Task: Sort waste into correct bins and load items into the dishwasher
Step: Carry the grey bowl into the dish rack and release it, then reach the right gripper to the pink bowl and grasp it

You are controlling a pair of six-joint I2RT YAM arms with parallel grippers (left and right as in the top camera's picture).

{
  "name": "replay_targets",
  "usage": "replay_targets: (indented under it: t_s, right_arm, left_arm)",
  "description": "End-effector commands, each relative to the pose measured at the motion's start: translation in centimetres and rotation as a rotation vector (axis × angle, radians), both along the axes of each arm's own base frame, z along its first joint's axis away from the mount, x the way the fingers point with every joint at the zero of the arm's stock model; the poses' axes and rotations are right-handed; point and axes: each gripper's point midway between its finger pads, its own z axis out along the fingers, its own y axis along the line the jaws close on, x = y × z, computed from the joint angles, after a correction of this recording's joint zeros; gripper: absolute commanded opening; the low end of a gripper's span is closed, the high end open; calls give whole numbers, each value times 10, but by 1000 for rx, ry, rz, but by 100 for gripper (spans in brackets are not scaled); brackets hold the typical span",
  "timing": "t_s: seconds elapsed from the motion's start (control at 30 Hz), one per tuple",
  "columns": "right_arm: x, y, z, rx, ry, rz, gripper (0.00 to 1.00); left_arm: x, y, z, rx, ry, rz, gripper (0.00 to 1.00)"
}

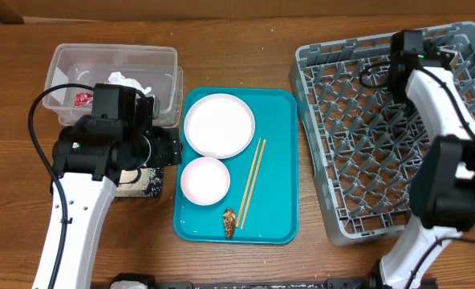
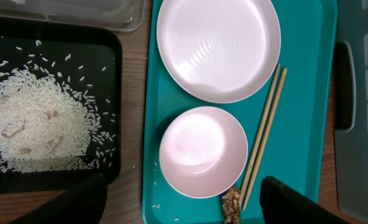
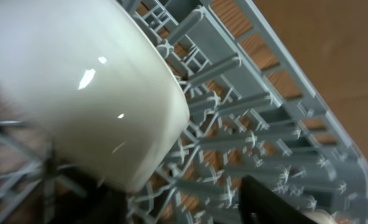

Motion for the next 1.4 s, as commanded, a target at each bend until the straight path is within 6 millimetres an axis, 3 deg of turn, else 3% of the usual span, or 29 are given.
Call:
replay_targets:
  t_s: [0.0, 0.1, 0.17, 0.33, 0.43, 0.6, 0.83, 1.03, 1.17, 1.37]
  right_arm:
    - [-3, 20, 64, 134, -211, 40, 69]
    - [-11, 40, 87, 251, -276, 95, 76]
    - [-21, 76, 99, 450, -310, 185, 79]
    - [-39, 161, 100, 873, -247, 408, 79]
    - [-54, 195, 93, 976, -159, 484, 80]
    - [-80, 254, 72, 1015, 0, 596, 84]
    - [-111, 335, 33, 1033, 182, 783, 84]
    - [-143, 400, -6, 1028, 345, 929, 83]
    - [-155, 432, -30, 1023, 411, 971, 80]
    - [-171, 461, -66, 1010, 493, 993, 71]
  left_arm:
    - [3, 2, 3, 5, -8, 12, 82]
    - [3, 2, 3, 5, -8, 12, 83]
    - [3, 2, 3, 5, -8, 12, 84]
    - [2, 3, 2, 12, -5, 15, 87]
    - [1, 8, 1, 35, 3, 26, 87]
    - [-10, 40, -7, 142, 67, 240, 88]
    - [-22, 66, -10, 188, 117, 435, 95]
    - [-24, 78, -11, 176, 130, 488, 100]
    - [-24, 78, -11, 176, 131, 488, 100]
    - [-24, 78, -10, 176, 130, 487, 100]
